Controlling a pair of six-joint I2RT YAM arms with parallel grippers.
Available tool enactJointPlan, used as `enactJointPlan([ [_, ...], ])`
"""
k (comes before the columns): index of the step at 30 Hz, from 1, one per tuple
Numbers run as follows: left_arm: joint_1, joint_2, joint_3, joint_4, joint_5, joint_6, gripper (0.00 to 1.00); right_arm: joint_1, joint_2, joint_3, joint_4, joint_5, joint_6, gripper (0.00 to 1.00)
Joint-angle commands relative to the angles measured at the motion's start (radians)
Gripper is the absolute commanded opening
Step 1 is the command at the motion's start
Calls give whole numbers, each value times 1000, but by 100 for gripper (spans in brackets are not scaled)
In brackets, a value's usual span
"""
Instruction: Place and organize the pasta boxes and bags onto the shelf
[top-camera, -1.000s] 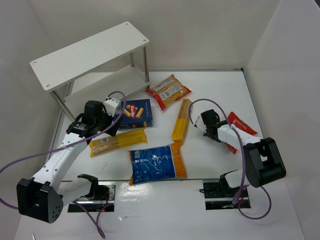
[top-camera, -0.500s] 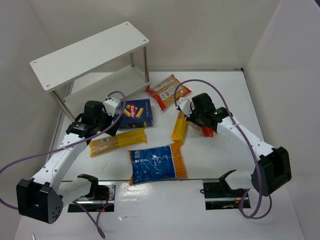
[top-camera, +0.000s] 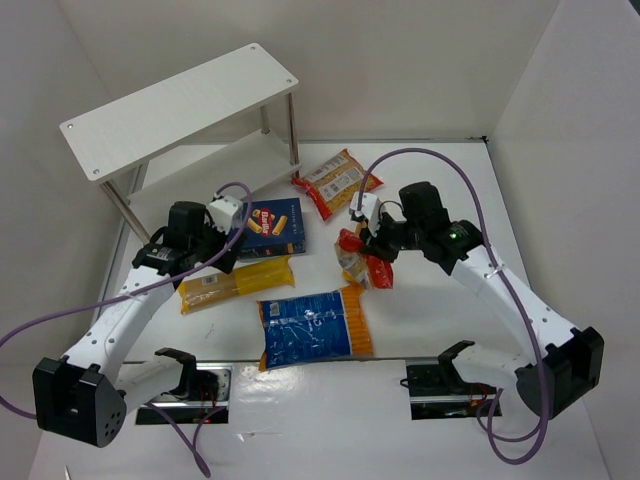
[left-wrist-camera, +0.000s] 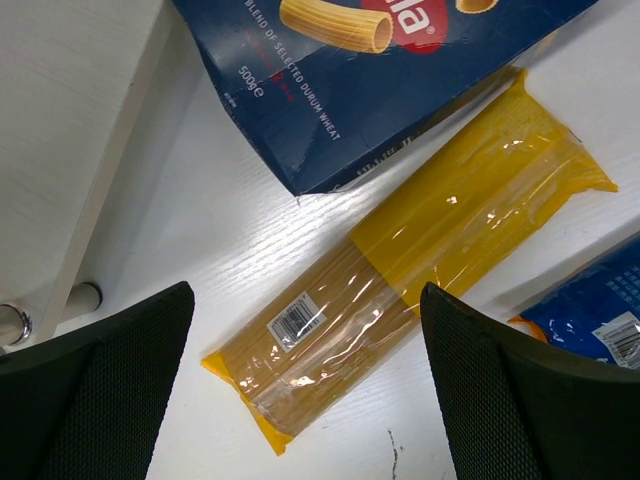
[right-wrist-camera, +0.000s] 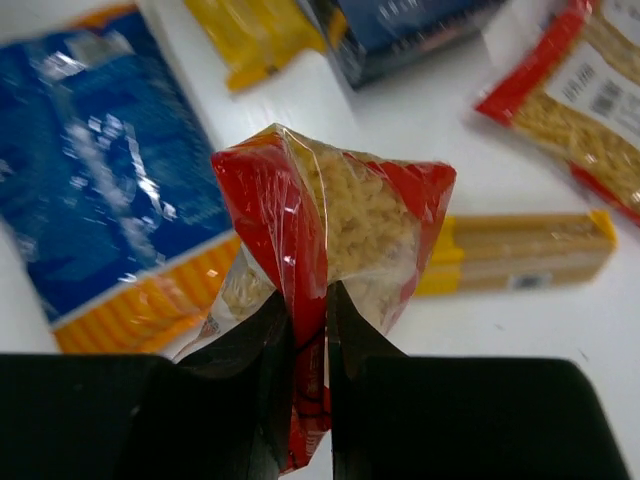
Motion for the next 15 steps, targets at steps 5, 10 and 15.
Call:
enactJointPlan([
  [5, -4, -9, 20, 5, 93, 20, 99, -46, -46, 51, 309, -505, 184, 0],
  [10, -4, -28, 29, -26, 233, 43, 99, -46, 10, 71, 356, -584, 206, 0],
  [15, -4, -134, 29, -30, 404, 77, 99, -46, 93, 80, 367, -605, 206, 0],
])
